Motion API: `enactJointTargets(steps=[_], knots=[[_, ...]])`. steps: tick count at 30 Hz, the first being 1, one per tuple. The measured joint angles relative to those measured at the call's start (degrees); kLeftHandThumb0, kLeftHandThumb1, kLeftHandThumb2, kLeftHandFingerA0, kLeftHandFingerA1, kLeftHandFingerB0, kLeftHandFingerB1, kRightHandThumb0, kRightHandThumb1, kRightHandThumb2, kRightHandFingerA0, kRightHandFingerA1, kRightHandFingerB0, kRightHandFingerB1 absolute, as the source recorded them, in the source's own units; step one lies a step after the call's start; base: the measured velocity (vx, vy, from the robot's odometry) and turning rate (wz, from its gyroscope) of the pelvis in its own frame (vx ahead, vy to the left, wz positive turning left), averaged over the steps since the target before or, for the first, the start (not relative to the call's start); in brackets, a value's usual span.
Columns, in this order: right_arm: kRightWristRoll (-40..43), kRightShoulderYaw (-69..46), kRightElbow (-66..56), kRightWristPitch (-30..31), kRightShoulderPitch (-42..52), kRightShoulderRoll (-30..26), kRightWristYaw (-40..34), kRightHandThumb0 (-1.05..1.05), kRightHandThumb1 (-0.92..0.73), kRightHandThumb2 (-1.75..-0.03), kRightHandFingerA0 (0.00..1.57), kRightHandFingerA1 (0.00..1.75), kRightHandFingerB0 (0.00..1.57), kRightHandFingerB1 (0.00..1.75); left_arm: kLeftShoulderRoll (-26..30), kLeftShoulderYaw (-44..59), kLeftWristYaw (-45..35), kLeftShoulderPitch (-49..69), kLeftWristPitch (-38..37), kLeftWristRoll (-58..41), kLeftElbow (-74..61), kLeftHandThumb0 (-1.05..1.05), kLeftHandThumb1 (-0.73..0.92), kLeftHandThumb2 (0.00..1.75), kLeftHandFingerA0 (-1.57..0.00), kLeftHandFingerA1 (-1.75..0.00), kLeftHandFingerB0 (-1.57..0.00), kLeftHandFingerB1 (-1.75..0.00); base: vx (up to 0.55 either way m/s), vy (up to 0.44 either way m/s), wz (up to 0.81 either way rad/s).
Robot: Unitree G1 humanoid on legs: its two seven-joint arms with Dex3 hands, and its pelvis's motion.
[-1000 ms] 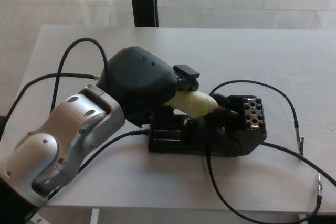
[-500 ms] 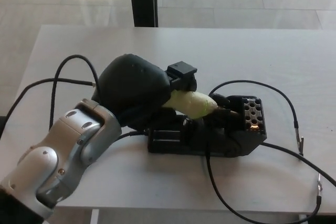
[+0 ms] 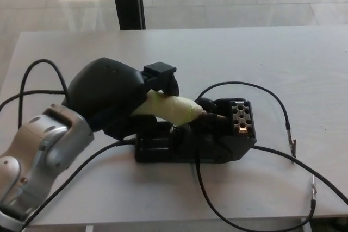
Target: Use the left hand of the robot to grab the soldering gun kept on the middle of the table and pull it out of its base and keep it on the left side of the base
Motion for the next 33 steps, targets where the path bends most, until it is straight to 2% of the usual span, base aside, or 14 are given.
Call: enactJointTargets(steps=[1, 12, 13, 14, 15, 16, 17, 18, 20, 21, 26, 27, 31, 33], knots=[[0.00, 0.00, 0.25, -0.01, -0.01, 0.00, -0.04, -1.05, -0.72, -1.26, 1.56, 1.21, 0.97, 1.10, 1.61, 0.93, -0.20, 0.09, -0.35, -0.48, -0.04, -0.14, 0.53, 0.98, -1.22, -1.43, -0.93, -1.23, 0.00, 0.000, 0.15], [-0.04, 0.00, 1.55, -1.20, -1.53, -0.01, -0.94, -1.05, -0.70, -1.26, 1.57, 1.20, 0.94, 1.13, 23.19, 13.14, -4.41, 7.56, -4.80, -3.87, 0.60, -0.11, 0.57, 0.92, -1.16, -1.39, -0.86, -1.17, 0.00, 0.000, 0.07], [-0.04, -0.04, 1.79, -1.58, -1.53, -0.02, -1.11, -1.05, -0.83, -0.93, 1.57, 0.97, 0.94, 1.15, 25.12, 14.60, -5.29, 8.62, -5.32, -4.51, 0.28, -0.10, 0.56, 0.89, -1.17, -1.40, -0.85, -1.18, 0.00, 0.000, 0.00], [-0.03, -0.13, 2.07, -1.99, -1.52, -0.05, -1.26, -1.05, -0.83, -0.93, 1.57, 0.97, 0.94, 1.15, 26.69, 16.07, -6.10, 9.68, -5.77, -5.25, -0.13, -0.10, 0.56, 0.89, -1.17, -1.40, -0.85, -1.18, 0.00, 0.000, 0.00], [-0.02, -0.20, 2.29, -2.23, -1.50, -0.09, -1.35, -1.04, -0.68, -1.25, 1.57, 1.20, 0.96, 1.15, 27.56, 16.82, -6.61, 10.18, -6.03, -5.71, -0.41, -0.13, 0.55, 0.89, -1.16, -1.39, -0.86, -1.18, 0.00, 0.000, 0.00], [-0.02, -0.28, 2.67, -2.70, -1.50, -0.21, -1.55, -1.05, -0.92, -0.74, 1.57, 1.08, 0.89, 1.19, 28.69, 18.02, -7.44, 11.00, -6.42, -6.42, -1.04, -0.17, 0.56, 0.90, -1.13, -1.37, -0.83, -1.17, 0.00, 0.000, 0.00], [-0.02, -0.32, 2.86, -3.06, -1.46, -0.32, -1.75, -1.05, -0.91, -0.75, 1.57, 1.07, 0.88, 1.21, 29.50, 19.07, -8.27, 11.99, -6.73, -7.15, -1.93, -0.10, 0.71, 0.66, -0.79, -1.75, -0.64, -1.44, 0.00, 0.000, 0.00], [-0.03, -0.30, 2.91, -3.33, -1.42, -0.41, -1.83, -1.05, -0.67, -1.25, 1.57, 1.17, 0.92, 1.13, 29.68, 19.73, -8.88, 12.94, -6.76, -7.67, -2.83, -0.04, 0.51, 0.93, -1.20, -1.38, -0.91, -1.17, 0.00, 0.000, 0.00], [0.05, -0.41, 2.93, -3.60, -1.29, -0.59, -1.82, -1.05, -0.67, -1.24, 1.56, 1.19, 0.97, 1.11, 28.82, 20.27, -9.51, 15.18, -7.19, -8.97, -3.97, 0.01, 0.50, 0.94, -1.21, -1.40, -0.94, -1.20, 0.00, 0.000, 0.00], [0.09, -0.50, 2.92, -3.67, -1.22, -0.63, -1.81, -1.05, -0.88, -0.74, 1.57, 1.05, 0.99, 1.10, 28.11, 20.30, -9.70, 16.03, -7.38, -9.58, -4.11, 0.02, 0.50, 0.96, -1.20, -1.40, -0.96, -1.22, 0.00, 0.000, 0.00], [0.31, -0.53, 2.93, -3.67, -1.19, -0.69, -1.76, -1.05, -0.88, -0.75, 1.57, 1.05, 1.04, 1.08, 21.06, 18.94, -9.75, 18.76, -6.98, -10.66, -4.75, 0.10, 0.48, 1.08, -1.21, -1.40, -1.00, -1.24, 0.00, 0.000, 0.00], [0.31, -0.51, 2.93, -3.67, -1.19, -0.69, -1.76, -1.05, -0.89, -0.76, 1.57, 1.05, 1.07, 1.07, 19.05, 18.29, -9.74, 19.01, -6.72, -10.63, -4.75, 0.05, 0.53, 1.06, -0.89, -1.75, -0.74, -1.56, 0.00, 0.000, 0.00], [0.32, -0.20, 2.35, -3.67, -1.09, -0.69, -1.71, -1.05, -0.84, -0.87, 1.57, 0.95, 1.09, 1.06, 13.54, 17.47, -9.72, 19.90, -4.53, -10.31, -5.65, 0.04, 0.55, 1.11, -0.88, -1.75, -0.77, -1.50, 0.00, 0.000, 0.00], [0.30, 0.12, 1.56, -3.67, -0.98, -0.70, -1.67, -1.05, -0.88, -0.77, 1.57, 1.05, 1.10, 1.03, 10.32, 16.48, -9.57, 19.41, -3.10, -9.92, -5.29, 0.04, 0.56, 1.09, -0.85, -1.75, -0.78, -1.47, 0.00, 0.000, 0.00]])
